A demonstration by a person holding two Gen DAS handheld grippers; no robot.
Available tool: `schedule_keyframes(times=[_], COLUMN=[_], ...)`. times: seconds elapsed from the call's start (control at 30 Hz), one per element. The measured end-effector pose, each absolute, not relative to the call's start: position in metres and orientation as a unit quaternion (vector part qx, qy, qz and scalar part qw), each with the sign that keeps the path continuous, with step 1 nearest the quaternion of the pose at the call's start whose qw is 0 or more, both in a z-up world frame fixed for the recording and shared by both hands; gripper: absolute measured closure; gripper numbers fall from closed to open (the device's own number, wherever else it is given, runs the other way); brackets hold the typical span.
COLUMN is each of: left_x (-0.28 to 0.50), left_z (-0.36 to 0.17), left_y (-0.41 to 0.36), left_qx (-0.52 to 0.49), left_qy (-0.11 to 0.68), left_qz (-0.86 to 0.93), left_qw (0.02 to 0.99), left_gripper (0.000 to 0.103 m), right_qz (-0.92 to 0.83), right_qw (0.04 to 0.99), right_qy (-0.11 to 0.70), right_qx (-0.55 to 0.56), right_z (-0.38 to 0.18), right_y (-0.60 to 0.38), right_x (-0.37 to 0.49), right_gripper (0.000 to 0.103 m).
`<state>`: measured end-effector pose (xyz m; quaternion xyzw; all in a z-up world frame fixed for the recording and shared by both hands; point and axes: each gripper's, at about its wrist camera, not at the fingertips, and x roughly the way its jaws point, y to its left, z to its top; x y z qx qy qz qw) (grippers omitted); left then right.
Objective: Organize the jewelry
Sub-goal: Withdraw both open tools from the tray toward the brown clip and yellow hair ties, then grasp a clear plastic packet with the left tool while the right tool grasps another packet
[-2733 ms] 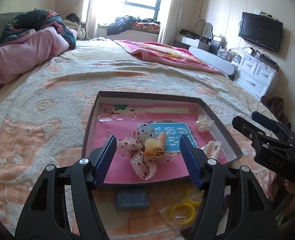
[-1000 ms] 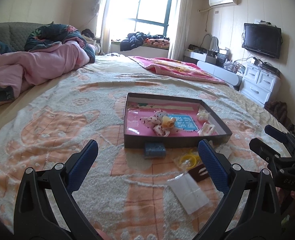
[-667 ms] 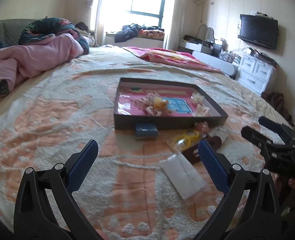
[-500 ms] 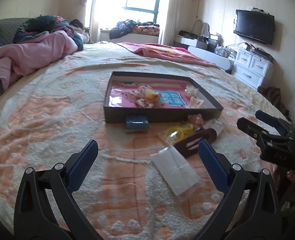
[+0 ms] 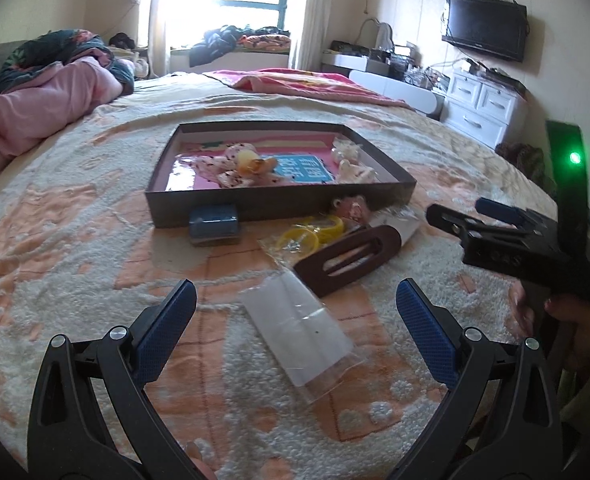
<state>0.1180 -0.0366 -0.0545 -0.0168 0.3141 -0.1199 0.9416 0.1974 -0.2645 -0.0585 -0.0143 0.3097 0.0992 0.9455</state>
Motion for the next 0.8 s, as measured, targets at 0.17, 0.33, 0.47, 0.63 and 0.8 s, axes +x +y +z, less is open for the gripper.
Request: schedule_keyframes(times=[0.17, 0.33, 0.47, 0.63, 0.8], left_x=[0.123, 0.128, 0.132, 0.135, 0.134], left_z=[-0.063, -0.071, -0.081, -0.087, -0.085], left_y=[-0.041, -0.046, -0.051, -0.044, -0.036], left_qx=[-0.019, -0.017, -0.009, -0.011, -0.015], left_qy=[0.326, 0.342, 0.361, 0.375, 0.376], left_qz=[-0.122, -0.124, -0.121, -0.112, -0.114], left_qw=[0.937, 0.931, 0.925, 0.92, 0.919], left_gripper=[0.011, 0.012, 0.024, 0.053, 0.073], right_qz=[0.102, 0.11, 0.126, 0.138, 0.15], right_qw=[0.939, 0.927, 0.914, 0.906, 0.902], right_qy=[0.329, 0.359, 0.385, 0.399, 0.405], right_qx=[-0.006, 0.004, 0.007, 0.011, 0.021], right_z=[-0.066, -0.074, -0.079, -0.084, -0.086], right_y=[-0.266, -0.266, -0.26, -0.253, -0.252], right_x=[0.216, 0.235, 0.247, 0.255, 0.255], right_gripper=[0.006, 0.006, 0.007, 0.007, 0.008])
